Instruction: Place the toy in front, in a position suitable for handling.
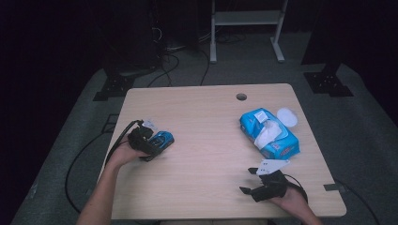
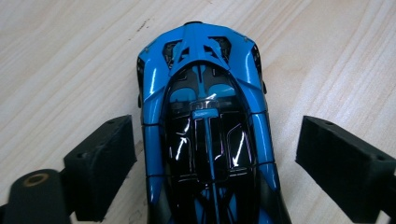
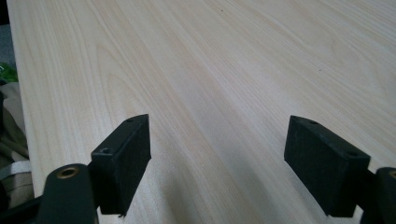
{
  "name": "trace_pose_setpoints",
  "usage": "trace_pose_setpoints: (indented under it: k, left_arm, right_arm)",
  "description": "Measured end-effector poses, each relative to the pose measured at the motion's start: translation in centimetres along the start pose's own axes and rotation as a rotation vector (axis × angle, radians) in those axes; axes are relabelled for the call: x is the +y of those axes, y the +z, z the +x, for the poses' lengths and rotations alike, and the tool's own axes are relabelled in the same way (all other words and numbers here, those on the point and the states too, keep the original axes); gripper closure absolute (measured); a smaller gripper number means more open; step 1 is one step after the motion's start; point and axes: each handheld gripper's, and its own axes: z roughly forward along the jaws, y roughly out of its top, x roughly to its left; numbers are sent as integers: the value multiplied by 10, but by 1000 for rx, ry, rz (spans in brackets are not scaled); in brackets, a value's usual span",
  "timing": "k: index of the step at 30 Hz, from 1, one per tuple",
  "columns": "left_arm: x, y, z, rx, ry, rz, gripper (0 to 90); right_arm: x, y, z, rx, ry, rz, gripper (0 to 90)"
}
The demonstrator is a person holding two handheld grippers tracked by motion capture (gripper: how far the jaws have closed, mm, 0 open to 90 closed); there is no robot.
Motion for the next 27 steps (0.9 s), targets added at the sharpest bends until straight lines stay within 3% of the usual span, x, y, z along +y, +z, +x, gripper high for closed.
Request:
trace_pose_setpoints:
  k: [11, 16, 22, 27]
  left_arm:
    - [-3, 11, 6, -25, -33, 61, 197]
    - [-2, 12, 7, -17, -50, 60, 247]
    - [8, 13, 4, -1, -44, 134, 250]
    - [9, 13, 3, 10, -45, 140, 255]
  right_arm:
    - [0, 0, 1, 2, -8, 1, 218]
    - [0, 1, 1, 4, -6, 7, 218]
    - [1, 1, 2, 3, -9, 7, 218]
    - [0, 0, 3, 1, -19, 4, 218]
